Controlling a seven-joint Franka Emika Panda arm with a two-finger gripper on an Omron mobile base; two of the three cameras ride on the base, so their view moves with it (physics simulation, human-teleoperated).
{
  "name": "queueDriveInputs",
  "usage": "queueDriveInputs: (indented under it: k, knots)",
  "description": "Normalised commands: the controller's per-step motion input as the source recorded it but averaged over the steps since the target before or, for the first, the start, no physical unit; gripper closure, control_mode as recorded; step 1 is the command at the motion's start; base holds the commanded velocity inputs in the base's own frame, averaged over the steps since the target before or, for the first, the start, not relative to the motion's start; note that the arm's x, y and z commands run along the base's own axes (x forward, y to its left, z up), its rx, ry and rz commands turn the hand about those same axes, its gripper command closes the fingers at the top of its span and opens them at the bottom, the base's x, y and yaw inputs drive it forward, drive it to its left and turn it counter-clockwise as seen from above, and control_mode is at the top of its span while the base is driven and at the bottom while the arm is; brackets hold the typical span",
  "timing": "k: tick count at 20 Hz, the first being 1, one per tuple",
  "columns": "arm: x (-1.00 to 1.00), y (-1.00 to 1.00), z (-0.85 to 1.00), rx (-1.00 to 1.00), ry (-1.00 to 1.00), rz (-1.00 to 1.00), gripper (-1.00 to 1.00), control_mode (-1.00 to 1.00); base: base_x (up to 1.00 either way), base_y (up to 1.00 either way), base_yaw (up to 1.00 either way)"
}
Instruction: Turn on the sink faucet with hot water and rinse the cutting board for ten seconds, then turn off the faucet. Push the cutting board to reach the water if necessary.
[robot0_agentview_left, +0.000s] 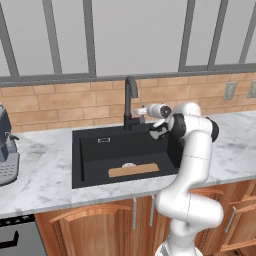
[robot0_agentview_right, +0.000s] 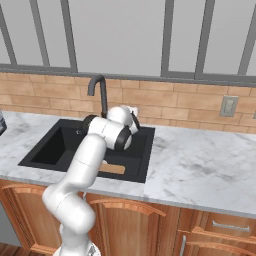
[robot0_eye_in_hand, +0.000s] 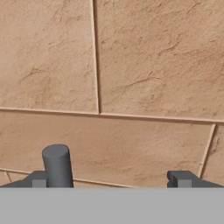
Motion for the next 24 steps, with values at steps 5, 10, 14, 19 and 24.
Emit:
queueDriveInputs:
  k: [5, 10, 14, 19, 24]
  knots:
    - [0.00, -0.22, 0.00, 0.00, 0.00, 0.00, -1.00, -1.00, 0.00, 0.00, 0.00]
    - [0.00, -0.17, 0.00, 0.00, 0.00, 0.00, -1.00, -1.00, 0.00, 0.00, 0.00]
    - [0.00, -0.25, 0.00, 0.00, 0.00, 0.00, -1.00, -1.00, 0.00, 0.00, 0.00]
    - [0.00, -0.40, 0.00, 0.01, 0.00, 0.00, -1.00, -1.00, 0.00, 0.00, 0.00]
    - [0.00, -0.49, 0.00, 0.02, 0.00, 0.00, -1.00, -1.00, 0.00, 0.00, 0.00]
